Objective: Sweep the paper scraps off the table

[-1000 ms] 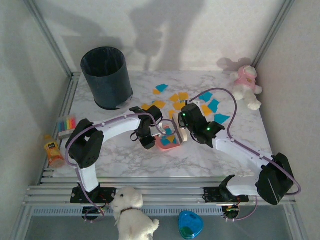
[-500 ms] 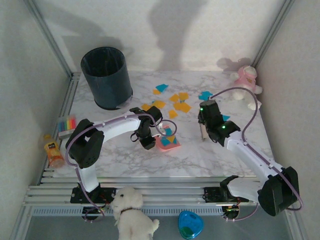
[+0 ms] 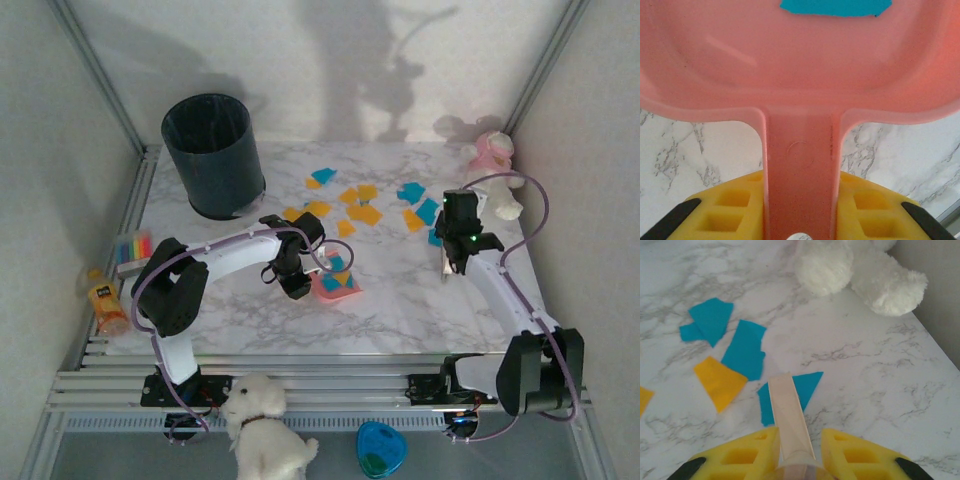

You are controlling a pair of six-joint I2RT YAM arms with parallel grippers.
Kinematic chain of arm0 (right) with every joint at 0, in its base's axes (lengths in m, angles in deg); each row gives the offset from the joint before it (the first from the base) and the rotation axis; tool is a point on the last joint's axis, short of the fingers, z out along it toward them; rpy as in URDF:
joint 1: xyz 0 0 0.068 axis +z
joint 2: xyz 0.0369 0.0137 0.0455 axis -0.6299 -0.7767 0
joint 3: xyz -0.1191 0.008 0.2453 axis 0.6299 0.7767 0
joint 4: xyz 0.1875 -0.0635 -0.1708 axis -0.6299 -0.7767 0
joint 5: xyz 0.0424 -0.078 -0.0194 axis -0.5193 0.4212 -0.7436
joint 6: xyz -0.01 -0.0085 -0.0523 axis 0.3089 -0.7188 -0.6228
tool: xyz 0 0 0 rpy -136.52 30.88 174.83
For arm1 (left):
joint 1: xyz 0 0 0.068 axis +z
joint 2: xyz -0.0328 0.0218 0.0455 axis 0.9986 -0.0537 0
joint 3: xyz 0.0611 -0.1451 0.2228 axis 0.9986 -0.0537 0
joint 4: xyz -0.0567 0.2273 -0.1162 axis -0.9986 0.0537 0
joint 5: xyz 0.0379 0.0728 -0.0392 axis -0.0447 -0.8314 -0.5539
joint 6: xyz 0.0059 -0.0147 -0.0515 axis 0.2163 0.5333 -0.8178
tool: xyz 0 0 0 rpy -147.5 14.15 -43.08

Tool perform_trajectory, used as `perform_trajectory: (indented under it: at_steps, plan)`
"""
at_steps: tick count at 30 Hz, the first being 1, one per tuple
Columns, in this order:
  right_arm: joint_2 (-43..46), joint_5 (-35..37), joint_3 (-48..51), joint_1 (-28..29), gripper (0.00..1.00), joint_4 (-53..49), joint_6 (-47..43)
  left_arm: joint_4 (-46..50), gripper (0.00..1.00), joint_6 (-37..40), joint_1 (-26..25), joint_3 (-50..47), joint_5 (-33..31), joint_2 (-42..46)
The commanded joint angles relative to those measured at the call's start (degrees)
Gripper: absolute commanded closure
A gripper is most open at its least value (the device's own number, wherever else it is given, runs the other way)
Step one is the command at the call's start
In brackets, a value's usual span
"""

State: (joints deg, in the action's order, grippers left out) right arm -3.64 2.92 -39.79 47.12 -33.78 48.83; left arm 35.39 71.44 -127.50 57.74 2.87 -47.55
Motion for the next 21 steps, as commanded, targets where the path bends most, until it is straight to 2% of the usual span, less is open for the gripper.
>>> perform_trajectory:
  at_steps: [1,6,13,21]
  plan:
    - [-1.72,-2.36,-3.21,-1.78,1.00,2.75,-2.21,1.97,1.00,0.34,-0.53,0.34,-0.97,-0.26]
    - [-4.51,-4.91,-5.74,-2.28,1.00,0.59,-3.82,2.13,1.00,0.59,-0.42,0.83,-1.06,-0.43]
    - [-6.87,-9.13,-9.04,-2.28,1.00,-8.06,-4.32,2.30,1.00,0.96,-0.46,1.02,-0.90,-0.63]
    - [-5.06,-14.40,-8.49,-0.58,1.00,-13.65,-4.09,1.57,1.00,1.27,-0.44,0.96,-0.48,-0.48]
